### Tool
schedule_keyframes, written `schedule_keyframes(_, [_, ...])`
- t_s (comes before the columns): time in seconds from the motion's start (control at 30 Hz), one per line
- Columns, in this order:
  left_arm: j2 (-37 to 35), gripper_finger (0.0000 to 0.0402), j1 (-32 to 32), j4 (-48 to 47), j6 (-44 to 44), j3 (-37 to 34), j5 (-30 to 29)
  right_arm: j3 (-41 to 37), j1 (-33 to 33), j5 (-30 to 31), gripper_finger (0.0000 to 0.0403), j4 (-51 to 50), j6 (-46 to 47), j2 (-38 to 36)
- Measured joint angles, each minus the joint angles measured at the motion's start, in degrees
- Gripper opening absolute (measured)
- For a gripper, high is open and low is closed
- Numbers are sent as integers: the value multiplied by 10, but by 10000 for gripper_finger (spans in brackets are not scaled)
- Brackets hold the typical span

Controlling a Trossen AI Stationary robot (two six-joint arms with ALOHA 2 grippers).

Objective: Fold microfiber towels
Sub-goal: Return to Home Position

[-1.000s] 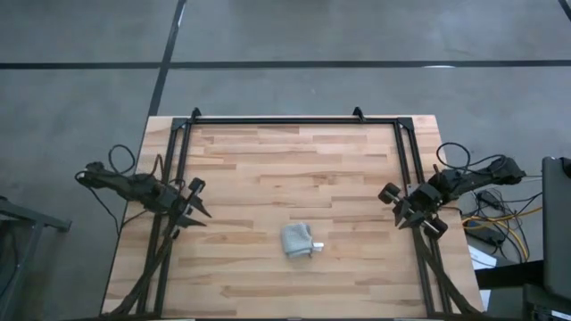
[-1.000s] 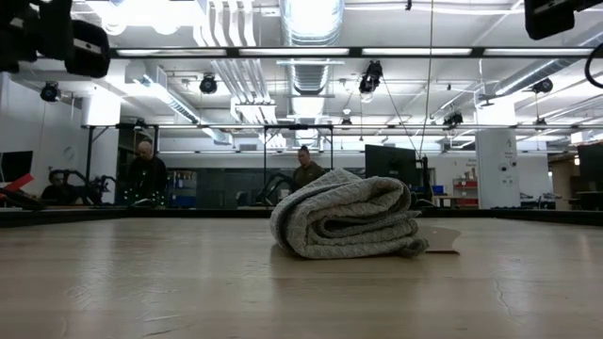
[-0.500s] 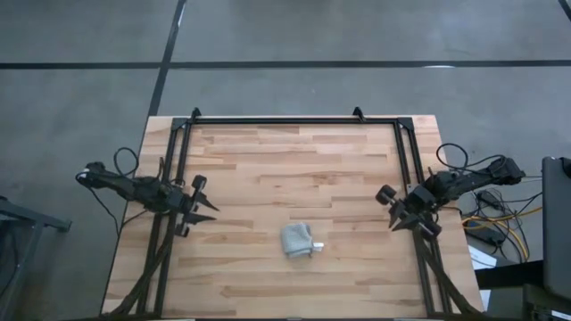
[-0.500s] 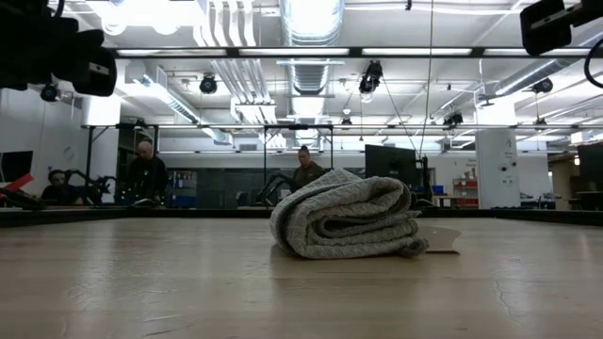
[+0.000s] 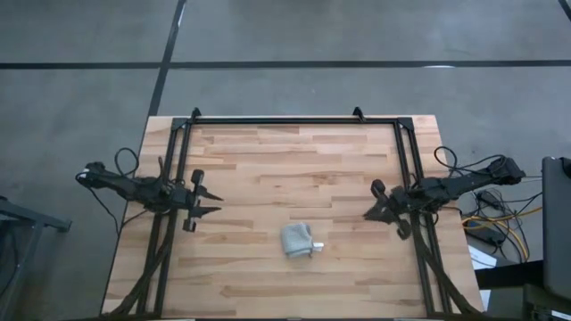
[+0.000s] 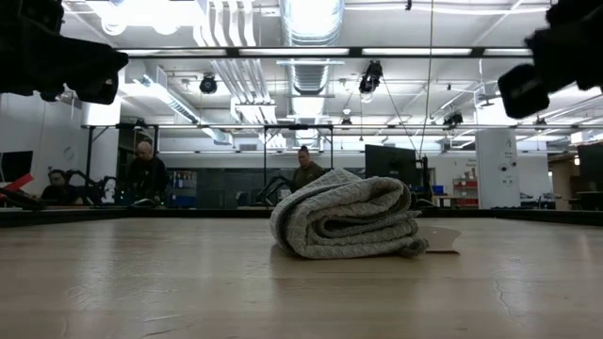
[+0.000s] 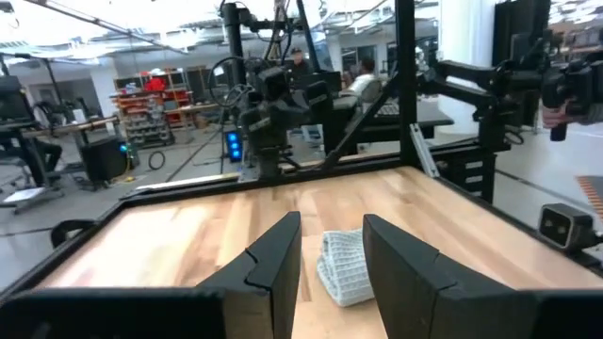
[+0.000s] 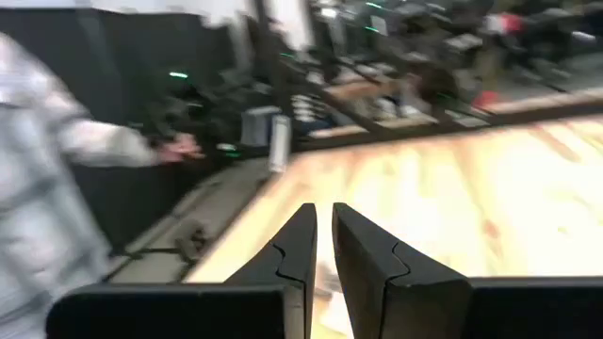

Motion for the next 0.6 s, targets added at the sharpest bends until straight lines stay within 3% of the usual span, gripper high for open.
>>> schedule_keyframes(0.17, [6, 122, 0, -3, 30, 0, -3, 0, 0, 76, 38, -14, -21, -1])
schedule_keyframes(0.33, [15, 122, 0, -4, 42, 0, -4, 0, 0, 105, 38, -15, -99, -1])
schedule_keyframes(0.6, [21, 122, 0, -5, 42, 0, -4, 0, 0, 125, 38, -35, -82, 0])
